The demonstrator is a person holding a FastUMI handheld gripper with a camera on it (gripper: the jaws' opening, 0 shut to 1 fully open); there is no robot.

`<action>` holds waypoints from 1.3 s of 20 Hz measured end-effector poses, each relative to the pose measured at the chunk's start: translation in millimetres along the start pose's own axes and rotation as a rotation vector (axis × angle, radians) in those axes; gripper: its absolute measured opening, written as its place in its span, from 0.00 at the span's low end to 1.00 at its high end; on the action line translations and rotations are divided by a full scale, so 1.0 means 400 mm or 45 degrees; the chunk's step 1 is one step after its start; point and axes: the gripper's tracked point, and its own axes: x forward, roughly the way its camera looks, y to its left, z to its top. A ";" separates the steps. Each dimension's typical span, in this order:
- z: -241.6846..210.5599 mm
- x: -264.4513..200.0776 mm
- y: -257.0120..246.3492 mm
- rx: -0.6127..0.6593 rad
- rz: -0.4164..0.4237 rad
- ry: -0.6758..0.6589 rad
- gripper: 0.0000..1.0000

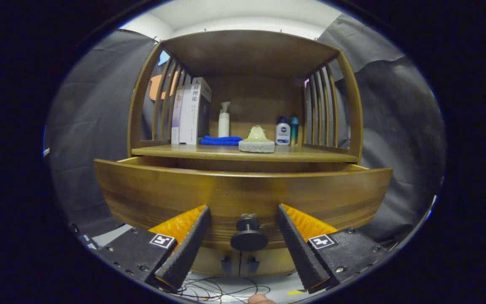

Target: Pull open the drawer, take out the items inside it, and place them on the countertop above the cabinet.

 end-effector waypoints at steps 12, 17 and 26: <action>0.017 0.099 0.008 0.013 -0.007 0.015 1.00; 0.024 0.133 0.009 0.010 -0.010 0.029 1.00; 0.037 0.193 0.006 0.001 -0.014 0.033 1.00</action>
